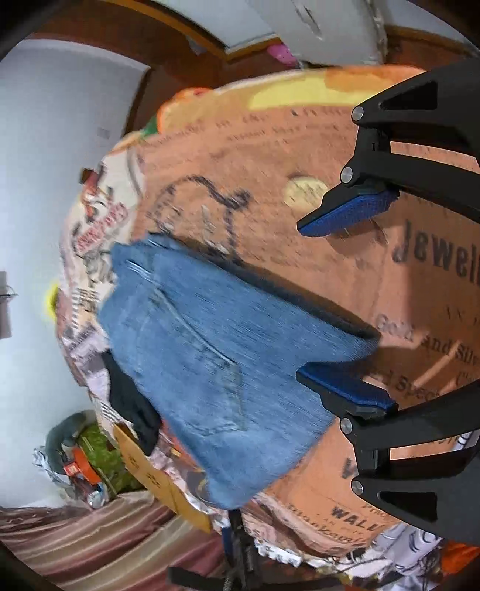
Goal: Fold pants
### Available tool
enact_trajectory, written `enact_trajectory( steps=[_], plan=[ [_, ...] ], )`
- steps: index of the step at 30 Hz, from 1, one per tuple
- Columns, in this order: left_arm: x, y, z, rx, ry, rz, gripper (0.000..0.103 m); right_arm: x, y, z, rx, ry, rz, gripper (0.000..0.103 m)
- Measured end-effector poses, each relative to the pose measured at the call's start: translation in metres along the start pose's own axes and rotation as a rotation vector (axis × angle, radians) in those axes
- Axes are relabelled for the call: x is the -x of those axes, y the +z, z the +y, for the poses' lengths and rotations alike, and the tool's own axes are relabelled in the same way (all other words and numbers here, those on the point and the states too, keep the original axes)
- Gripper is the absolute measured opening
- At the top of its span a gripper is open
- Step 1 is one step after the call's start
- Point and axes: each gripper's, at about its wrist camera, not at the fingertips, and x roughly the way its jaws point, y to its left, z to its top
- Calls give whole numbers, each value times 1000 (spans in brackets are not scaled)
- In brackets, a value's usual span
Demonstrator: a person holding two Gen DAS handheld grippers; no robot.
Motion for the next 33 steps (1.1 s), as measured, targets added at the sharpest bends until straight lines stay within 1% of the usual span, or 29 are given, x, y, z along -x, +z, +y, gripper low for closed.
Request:
enact_trajectory(
  steps=[2,6,9,10,11,13,14,17,20,22,24,26,27,28,30,33],
  plan=[
    [9,22,-10,-23,-14,-47,93,6,13,-9,-15,-1,-38,68],
    [12,61,-36,-71,-65,-94,93,3,42,-28,-47,-15,-87,68],
    [1,87,-62,-125,-102,-96,93,-11,65,-38,-48,5,-94,60],
    [-6,94,-72,-151,-109,-94,93,-18,73,-41,-50,10,-90,60],
    [-12,100,-82,-179,-109,-91,93,-26,81,-45,-52,14,-88,59],
    [-23,110,-99,-227,-105,-84,93,-42,94,-52,-55,19,-72,52],
    [-30,114,-108,-253,-104,-79,93,-48,97,-55,-58,23,-63,51],
    [-49,120,-129,-308,-111,-50,93,-76,113,-63,-73,55,-27,49],
    [-67,118,-143,-339,-140,-20,93,-103,126,-66,-60,65,5,48],
    [-80,113,-149,-357,-141,1,93,-119,135,-66,-50,68,14,41],
    [-91,107,-152,-363,-145,19,94,-130,141,-70,-59,76,13,39],
    [-98,103,-151,-350,-157,31,95,-139,146,-75,-82,93,16,35],
    [-100,102,-148,-331,-167,31,96,-143,148,-77,-94,113,19,29],
    [-102,102,-146,-314,-176,35,97,-146,149,-79,-109,134,20,19],
    [-106,103,-141,-289,-200,53,98,-148,148,-78,-116,144,11,18],
    [-109,102,-137,-261,-211,65,101,-141,148,-75,-90,132,-21,11]
  ],
)
